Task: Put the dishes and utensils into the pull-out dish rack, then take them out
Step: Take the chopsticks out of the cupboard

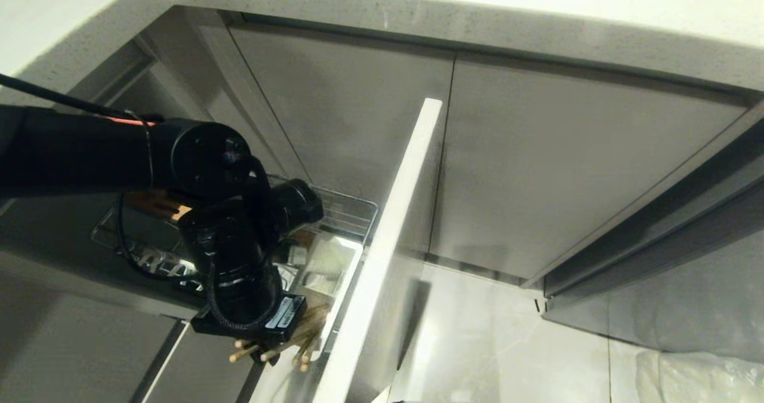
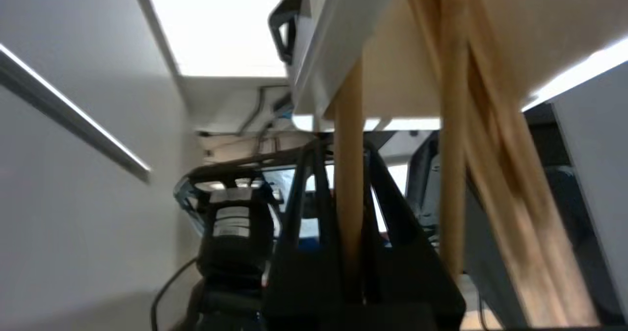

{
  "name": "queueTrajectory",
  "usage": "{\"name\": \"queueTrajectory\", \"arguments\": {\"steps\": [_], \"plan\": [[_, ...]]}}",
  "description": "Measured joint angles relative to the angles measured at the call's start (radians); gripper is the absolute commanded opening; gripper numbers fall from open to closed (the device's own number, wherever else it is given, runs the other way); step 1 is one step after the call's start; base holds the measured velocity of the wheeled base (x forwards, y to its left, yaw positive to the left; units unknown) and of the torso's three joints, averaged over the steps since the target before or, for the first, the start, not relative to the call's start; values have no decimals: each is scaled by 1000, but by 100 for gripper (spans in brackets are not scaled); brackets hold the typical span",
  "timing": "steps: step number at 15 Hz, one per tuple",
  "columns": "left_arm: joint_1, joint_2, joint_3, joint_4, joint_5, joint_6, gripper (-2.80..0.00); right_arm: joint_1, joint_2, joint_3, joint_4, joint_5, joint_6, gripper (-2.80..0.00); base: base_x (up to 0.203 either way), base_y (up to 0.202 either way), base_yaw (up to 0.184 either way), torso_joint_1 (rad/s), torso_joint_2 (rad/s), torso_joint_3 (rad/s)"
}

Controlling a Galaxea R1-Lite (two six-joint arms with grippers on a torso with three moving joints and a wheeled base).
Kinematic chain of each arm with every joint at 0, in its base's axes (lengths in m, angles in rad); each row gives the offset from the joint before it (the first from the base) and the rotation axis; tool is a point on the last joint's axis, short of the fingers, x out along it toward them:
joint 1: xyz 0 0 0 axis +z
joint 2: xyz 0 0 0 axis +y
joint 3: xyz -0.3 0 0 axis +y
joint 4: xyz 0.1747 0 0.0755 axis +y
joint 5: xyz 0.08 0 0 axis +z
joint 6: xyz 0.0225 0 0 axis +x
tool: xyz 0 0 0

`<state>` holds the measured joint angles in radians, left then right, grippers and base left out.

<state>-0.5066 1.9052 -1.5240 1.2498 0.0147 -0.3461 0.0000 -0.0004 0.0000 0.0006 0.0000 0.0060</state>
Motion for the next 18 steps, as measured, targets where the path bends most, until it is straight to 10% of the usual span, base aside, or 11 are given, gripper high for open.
{"name": "queueTrajectory", "arguments": {"steps": [18], "plan": [[-31,-202,-25,48,-37,-93,-280,0,0,0,-1,0,0,-280,0,0,0,0,0,0]]}}
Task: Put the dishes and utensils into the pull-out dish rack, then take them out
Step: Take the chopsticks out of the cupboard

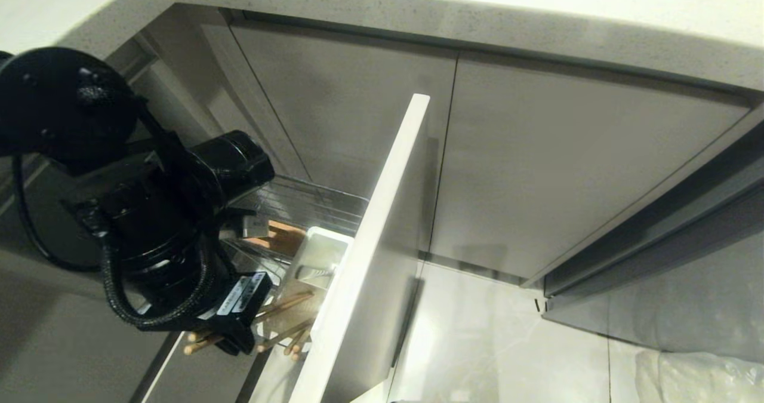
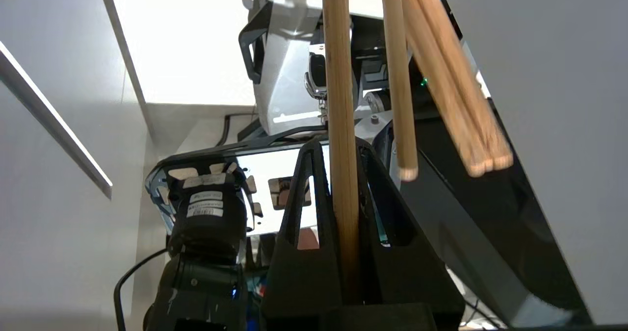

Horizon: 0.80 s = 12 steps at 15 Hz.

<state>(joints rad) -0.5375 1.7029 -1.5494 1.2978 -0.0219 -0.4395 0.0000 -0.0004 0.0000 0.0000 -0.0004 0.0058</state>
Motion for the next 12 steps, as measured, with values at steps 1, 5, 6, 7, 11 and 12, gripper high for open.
{"name": "queueTrajectory", "arguments": {"steps": [1,5,6,7,11,12], "plan": [[-6,-13,0,8,0,-2,-280,0,0,0,0,0,0,-280,0,0,0,0,0,0],[-37,-78,-11,47,0,-5,-280,0,0,0,0,0,0,-280,0,0,0,0,0,0],[-44,-96,-22,67,0,-6,-280,0,0,0,0,0,0,-280,0,0,0,0,0,0],[-49,-113,-32,84,0,-6,-280,0,0,0,0,0,0,-280,0,0,0,0,0,0],[-59,-176,-63,109,-1,-5,-280,0,0,0,0,0,0,-280,0,0,0,0,0,0],[-63,-191,-72,115,-1,-5,-280,0,0,0,0,0,0,-280,0,0,0,0,0,0]]}}
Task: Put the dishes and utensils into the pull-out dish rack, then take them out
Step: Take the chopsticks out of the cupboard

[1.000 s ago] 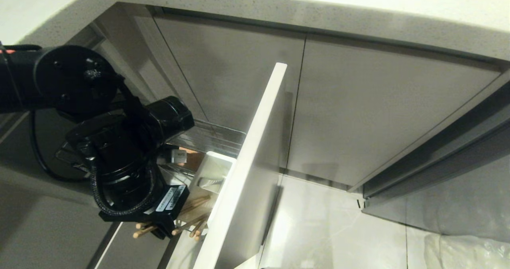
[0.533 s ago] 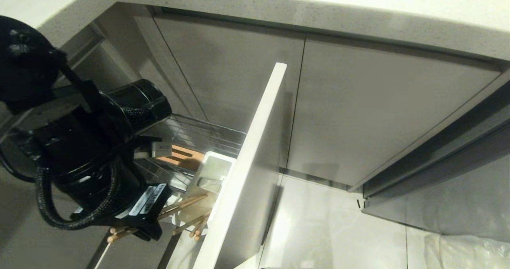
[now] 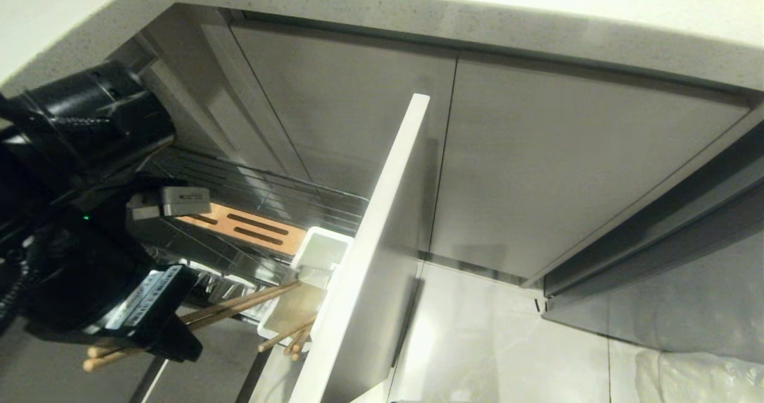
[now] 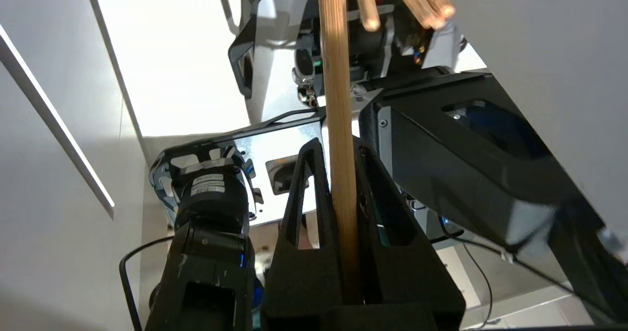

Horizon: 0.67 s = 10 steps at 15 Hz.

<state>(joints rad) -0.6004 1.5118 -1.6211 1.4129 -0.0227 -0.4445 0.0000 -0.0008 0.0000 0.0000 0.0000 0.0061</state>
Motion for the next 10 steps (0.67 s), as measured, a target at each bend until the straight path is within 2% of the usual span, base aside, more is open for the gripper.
{"name": "queueTrajectory", "arguments": {"steps": [10], "plan": [[-17,-146,-84,32,2,0,-280,0,0,0,0,0,0,-280,0,0,0,0,0,0]]}}
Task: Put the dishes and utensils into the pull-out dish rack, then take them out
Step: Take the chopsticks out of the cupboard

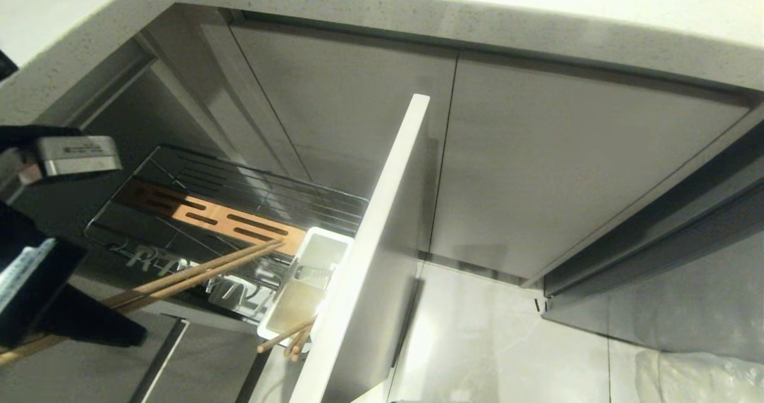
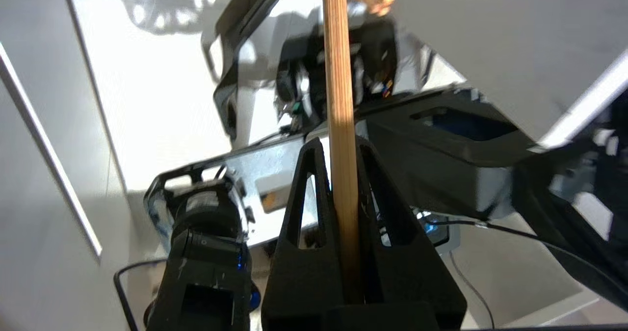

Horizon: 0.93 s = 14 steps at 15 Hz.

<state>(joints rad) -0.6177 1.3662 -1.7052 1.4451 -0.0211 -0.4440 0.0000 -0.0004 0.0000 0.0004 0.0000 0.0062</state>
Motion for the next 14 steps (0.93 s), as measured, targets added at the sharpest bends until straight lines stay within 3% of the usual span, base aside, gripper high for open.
{"name": "queueTrajectory", "arguments": {"steps": [8,12,14], "plan": [[-14,-196,-164,-11,0,10,-280,0,0,0,0,0,0,-280,0,0,0,0,0,0],[-5,-306,-227,-35,-5,82,-280,0,0,0,0,0,0,-280,0,0,0,0,0,0],[56,-354,-234,-82,-4,122,-280,0,0,0,0,0,0,-280,0,0,0,0,0,0]]}}
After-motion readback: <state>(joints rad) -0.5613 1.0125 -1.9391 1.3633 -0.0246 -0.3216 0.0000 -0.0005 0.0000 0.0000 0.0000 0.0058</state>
